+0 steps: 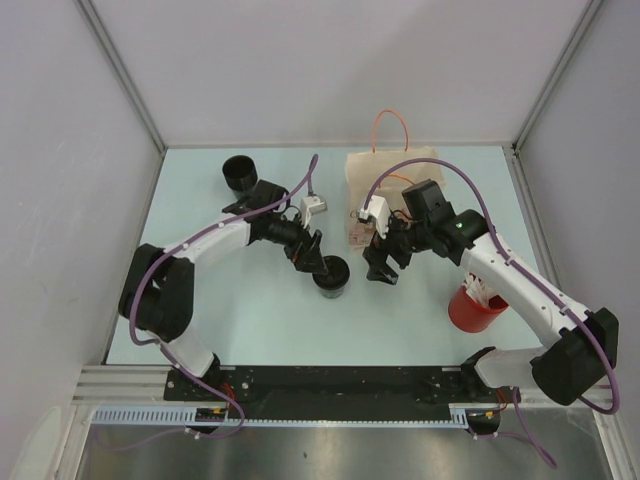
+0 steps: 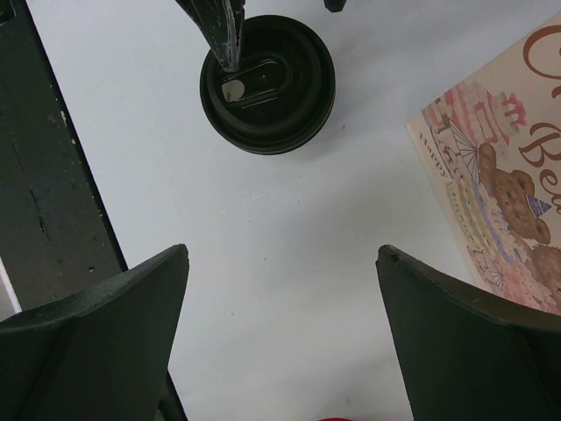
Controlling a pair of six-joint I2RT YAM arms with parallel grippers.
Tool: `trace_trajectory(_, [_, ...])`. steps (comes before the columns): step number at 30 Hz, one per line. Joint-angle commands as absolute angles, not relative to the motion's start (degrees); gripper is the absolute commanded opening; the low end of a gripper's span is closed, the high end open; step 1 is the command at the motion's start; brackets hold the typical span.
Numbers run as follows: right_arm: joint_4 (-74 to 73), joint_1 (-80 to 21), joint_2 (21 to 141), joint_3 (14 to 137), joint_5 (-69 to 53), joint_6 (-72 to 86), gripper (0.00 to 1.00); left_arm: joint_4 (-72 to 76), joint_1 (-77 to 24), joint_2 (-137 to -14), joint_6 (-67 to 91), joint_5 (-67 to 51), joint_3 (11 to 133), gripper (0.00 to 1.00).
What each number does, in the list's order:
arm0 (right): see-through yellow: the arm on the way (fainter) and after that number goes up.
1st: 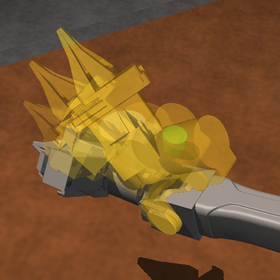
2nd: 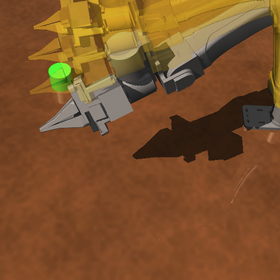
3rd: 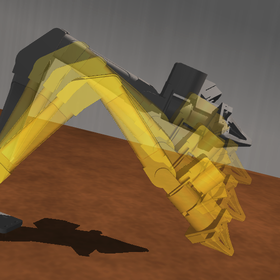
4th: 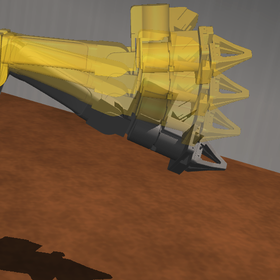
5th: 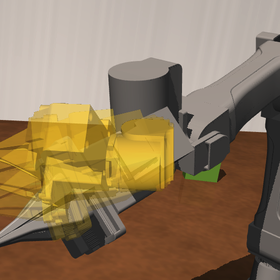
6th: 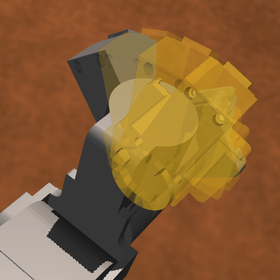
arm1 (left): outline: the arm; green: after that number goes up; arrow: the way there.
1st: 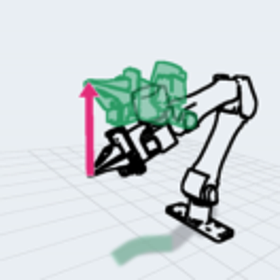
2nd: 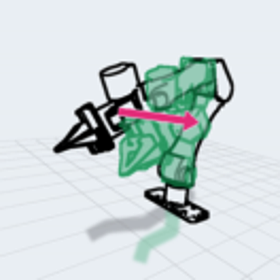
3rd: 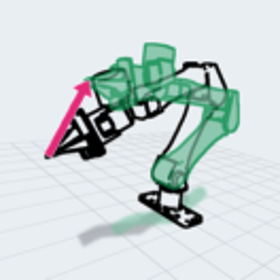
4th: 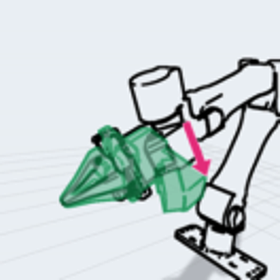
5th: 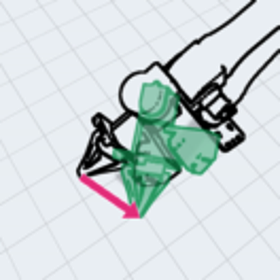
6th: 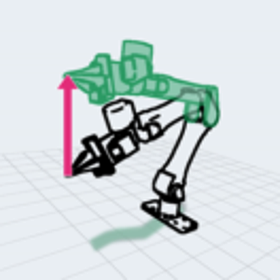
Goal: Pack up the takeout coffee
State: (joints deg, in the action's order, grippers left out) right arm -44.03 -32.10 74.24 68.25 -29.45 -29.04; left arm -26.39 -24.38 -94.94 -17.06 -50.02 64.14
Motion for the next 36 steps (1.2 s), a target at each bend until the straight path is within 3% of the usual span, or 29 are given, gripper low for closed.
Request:
trace_trajectory(1, [-42.01,-31.90,72.33,68.03,-30.50,-29.44,0.93,-26.63,-25.22,-95.62,-18.81,-52.30,67.06,0.99])
trace_trajectory(25, [-41.92,-32.87,73.39,67.76,-30.67,-29.45,0.90,-25.31,-26.63,-99.75,-17.75,-46.58,67.15,1.00])
trace_trajectory(31, [-39.64,-31.73,74.96,67.76,-33.48,-25.85,0.86,-28.38,-26.63,-101.16,-20.65,-47.37,67.50,0.88])
trace_trajectory(36, [-35.78,-31.55,77.95,67.76,-34.98,-20.40,0.82,-33.48,-26.63,-104.15,-25.65,-49.04,69.43,0.68])
